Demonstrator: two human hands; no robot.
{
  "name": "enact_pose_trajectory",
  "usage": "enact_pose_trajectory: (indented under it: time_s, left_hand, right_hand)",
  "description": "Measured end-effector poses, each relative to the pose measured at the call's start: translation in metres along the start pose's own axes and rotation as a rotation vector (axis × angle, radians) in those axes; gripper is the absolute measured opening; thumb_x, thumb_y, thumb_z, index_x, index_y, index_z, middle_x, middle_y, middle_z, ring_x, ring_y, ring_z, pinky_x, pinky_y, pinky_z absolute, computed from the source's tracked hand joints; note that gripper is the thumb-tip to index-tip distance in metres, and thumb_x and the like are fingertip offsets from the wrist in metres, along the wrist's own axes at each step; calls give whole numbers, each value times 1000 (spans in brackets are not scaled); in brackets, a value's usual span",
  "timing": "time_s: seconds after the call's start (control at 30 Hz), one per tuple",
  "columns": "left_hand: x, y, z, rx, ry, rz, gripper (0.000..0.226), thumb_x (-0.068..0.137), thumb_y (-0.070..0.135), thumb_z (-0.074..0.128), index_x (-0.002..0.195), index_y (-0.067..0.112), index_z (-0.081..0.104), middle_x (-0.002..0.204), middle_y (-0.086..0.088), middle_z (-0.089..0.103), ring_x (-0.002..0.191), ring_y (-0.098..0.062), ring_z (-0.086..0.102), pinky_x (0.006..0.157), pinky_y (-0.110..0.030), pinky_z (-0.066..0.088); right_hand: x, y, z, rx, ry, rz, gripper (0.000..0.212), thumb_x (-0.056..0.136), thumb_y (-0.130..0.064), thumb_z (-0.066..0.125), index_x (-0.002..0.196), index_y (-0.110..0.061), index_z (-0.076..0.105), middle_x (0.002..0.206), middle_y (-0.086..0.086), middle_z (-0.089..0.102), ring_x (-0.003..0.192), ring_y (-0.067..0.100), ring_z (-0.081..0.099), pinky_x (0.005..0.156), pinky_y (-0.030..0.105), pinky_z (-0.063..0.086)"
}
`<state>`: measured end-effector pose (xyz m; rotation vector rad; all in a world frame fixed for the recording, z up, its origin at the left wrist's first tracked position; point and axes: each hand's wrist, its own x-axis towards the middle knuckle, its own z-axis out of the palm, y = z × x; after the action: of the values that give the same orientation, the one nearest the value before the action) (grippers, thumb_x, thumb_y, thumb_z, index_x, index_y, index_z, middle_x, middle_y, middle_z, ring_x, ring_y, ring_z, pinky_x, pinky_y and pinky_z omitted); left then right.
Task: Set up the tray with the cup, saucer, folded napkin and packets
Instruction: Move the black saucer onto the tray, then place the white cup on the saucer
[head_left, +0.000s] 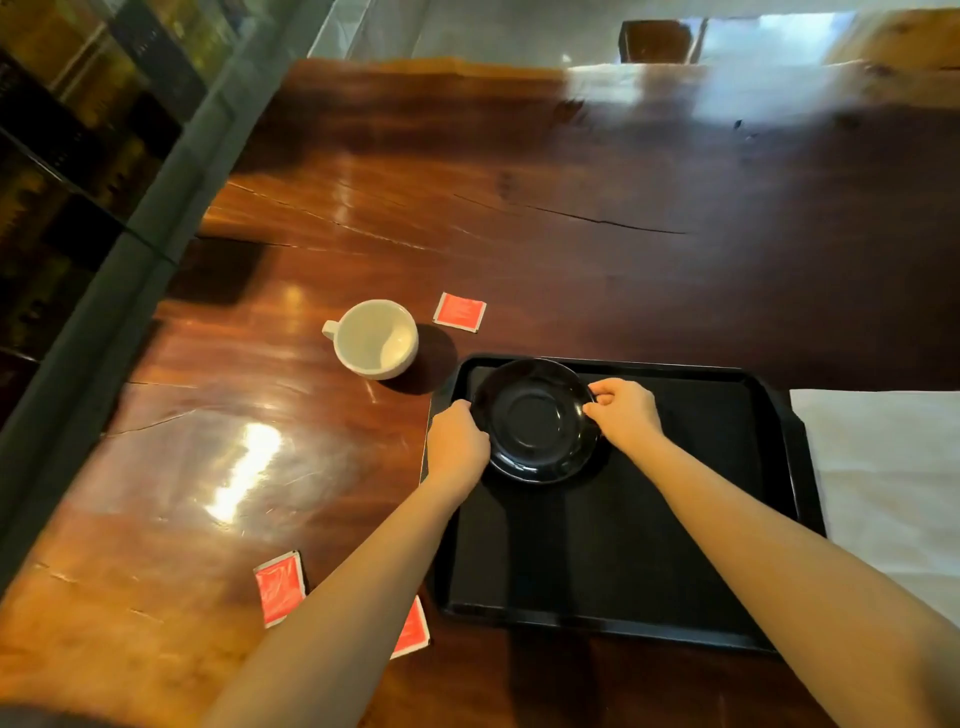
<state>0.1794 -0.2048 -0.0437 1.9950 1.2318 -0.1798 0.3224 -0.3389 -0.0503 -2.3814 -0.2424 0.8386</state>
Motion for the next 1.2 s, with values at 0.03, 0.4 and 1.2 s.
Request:
enact_pose_trajectory:
  time_s: [0.03,0.4,1.2]
  left_hand:
    - [1,0,2,11,6,0,26,83,3,58,110,5,59,106,-13,65,100,-29,61,74,-29,43]
    - [5,-4,0,14,-27,10,33,83,6,61,116,8,56,102,-13,68,101,-27,61,72,-27,41]
    - [12,9,-60,304,-181,245,33,87,21,57,116,7,62,117,-12,65,108,-27,60,89,-34,47]
  right_hand:
    - [2,1,0,5,-6,-3,30,85,-8,62,115,-11,63,101,8,70,78,17,62,80,36,55]
    - [4,3,-3,2,-78,-2,29,86,-8,62,114,-11,61,95,6,69,79,18,65,82,40,56]
    - [-17,-44,-20,-414,-261,-73,64,87,-22,63,141,-7,32,140,16,45,121,30,50,97,37,43]
